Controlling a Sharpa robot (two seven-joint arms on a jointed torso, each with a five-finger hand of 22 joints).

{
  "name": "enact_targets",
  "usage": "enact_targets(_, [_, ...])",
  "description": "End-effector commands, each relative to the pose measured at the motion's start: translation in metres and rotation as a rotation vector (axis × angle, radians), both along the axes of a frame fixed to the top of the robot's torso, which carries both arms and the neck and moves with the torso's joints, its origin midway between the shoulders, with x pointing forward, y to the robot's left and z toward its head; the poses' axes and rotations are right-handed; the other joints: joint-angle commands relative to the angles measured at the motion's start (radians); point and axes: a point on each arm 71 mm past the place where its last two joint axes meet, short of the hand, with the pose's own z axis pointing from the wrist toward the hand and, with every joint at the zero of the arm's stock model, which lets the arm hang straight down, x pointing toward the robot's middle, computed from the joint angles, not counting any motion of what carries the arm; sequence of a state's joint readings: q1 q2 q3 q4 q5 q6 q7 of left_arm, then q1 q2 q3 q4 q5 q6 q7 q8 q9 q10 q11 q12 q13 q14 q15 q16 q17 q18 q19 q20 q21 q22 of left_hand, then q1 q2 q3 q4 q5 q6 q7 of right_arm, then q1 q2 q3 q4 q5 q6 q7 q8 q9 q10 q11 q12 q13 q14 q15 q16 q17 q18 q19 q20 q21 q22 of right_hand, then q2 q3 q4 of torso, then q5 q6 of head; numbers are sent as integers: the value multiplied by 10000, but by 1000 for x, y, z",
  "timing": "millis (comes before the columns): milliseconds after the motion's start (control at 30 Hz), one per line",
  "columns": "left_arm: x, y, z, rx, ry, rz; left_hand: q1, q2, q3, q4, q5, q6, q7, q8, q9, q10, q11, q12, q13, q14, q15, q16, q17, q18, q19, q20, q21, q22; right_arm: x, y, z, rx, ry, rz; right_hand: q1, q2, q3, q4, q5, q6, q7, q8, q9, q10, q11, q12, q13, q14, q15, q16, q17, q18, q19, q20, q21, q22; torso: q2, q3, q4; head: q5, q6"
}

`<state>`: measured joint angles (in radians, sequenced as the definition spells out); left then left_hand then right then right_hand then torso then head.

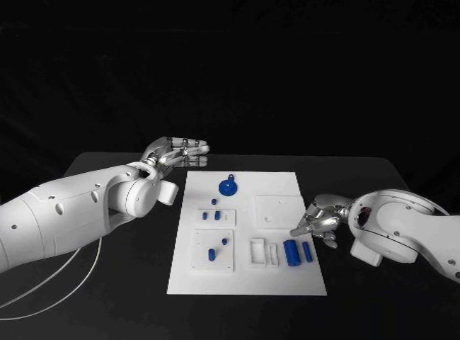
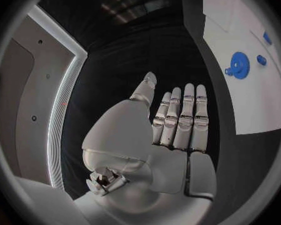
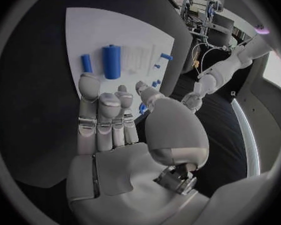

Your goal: Assemble the parts on the task board

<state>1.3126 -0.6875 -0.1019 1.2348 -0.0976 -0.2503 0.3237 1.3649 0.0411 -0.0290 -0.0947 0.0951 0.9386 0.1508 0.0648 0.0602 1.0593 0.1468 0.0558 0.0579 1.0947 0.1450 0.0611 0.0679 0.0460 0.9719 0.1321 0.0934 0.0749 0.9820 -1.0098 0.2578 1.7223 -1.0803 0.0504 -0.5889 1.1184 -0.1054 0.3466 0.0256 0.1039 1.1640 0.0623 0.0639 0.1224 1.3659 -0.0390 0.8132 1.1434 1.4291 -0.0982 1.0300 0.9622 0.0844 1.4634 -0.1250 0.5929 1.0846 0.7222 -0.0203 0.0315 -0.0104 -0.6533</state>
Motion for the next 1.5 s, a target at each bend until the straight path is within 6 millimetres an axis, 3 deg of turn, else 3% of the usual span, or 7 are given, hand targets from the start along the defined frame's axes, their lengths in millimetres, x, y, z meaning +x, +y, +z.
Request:
enact_targets(33, [-2, -3, 1, -210, -268, -381, -78, -76, -33, -10, -60, -86, 5, -34, -9, -42, -33, 34, 12, 44, -27, 2, 7, 33, -38, -3, -41, -1, -7, -5, -9, -906, 1337, 73, -197, -62, -14, 195, -80, 20, -64, -3, 23, 102, -8, 100, 135, 118, 6, 71, 153, -36, 372, 52, 108, 112, -44, -17, -13, -50, -74])
enact_targets(167, [-2, -1, 0, -78, -256, -437, -136, -119, -69, 61, -81, -63, -21, -29, -6, 129, -87, 39, 13, 380, -129, 31, 32, 4, 54, -80, 2, 26, -10, -7, -13, -1069, 1575, 24, -375, -240, -94, 553, -90, 128, -86, -4, 34, 218, -18, 219, 411, 178, 7, 212, 516, -62, 403, 52, 435, 451, -57, -33, -17, -75, -113])
enact_targets(233, [-2, 0, -1, -12, -249, -441, -184, -126, -91, 94, -58, 90, -38, -20, 3, 543, -177, 40, 14, 1078, -376, 222, 168, 36, 472, -287, 250, 130, -11, -7, -14, -1129, 1636, 9, -459, -309, -109, 713, -182, 117, -80, -3, 29, 244, -16, 248, 476, 190, 9, 252, 603, -57, 411, 53, 490, 527, -64, -40, -23, -78, -124])
enact_targets(267, [-2, 0, -1, 14, -244, -445, -192, -134, -96, 106, -59, 151, -43, -28, 4, 563, -185, 39, 15, 1185, -398, 38, 177, -109, 498, -391, 297, 135, -12, -7, -15, -1171, 1646, -3, -503, -339, -120, 783, -235, 101, -73, -4, 25, 252, -8, 255, 500, 193, 11, 260, 631, -56, 414, 54, 517, 562, -59, -44, -21, -79, -135])
enact_targets(633, [-3, -1, -2, 30, -210, -571, -280, -174, -112, 189, -69, 206, -55, -18, 9, 537, -169, 37, 15, 848, -298, 43, 120, -66, 412, -312, 324, 102, -10, -2, -18, -1604, 1377, -7, -571, -553, -94, 1229, -440, -155, 4, 1, -179, 287, 37, 222, 652, 219, 28, 236, 788, -8, 431, 74, 466, 754, -46, -37, -7, -160, -128])
enact_targets(933, [-2, 0, -3, 41, -105, -605, -324, -247, -106, 282, -84, -345, 66, -40, -13, 424, -92, 40, 17, 812, -270, 43, 126, -42, 378, -280, 341, 84, -10, 5, -30, -1709, 1747, 150, -704, -682, -18, 1381, -529, -461, 95, -5, -502, 253, 87, 120, 663, 214, 49, 129, 763, 25, 433, 94, 305, 806, -52, -41, -6, -39, -136])
enact_targets(1500, [-2, 1, -4, 53, -50, -631, -327, -334, -46, 396, -104, -325, 70, -39, -13, 354, -68, 40, 17, 733, -238, 41, 123, -19, 327, -243, 354, 59, -9, 21, -49, -1860, 2117, 450, -847, -846, -129, 1562, -556, -485, 88, 2, -509, 284, 77, 158, 760, 233, 28, 147, 894, -15, 468, 58, 308, 918, -48, -37, -4, -17, -193])
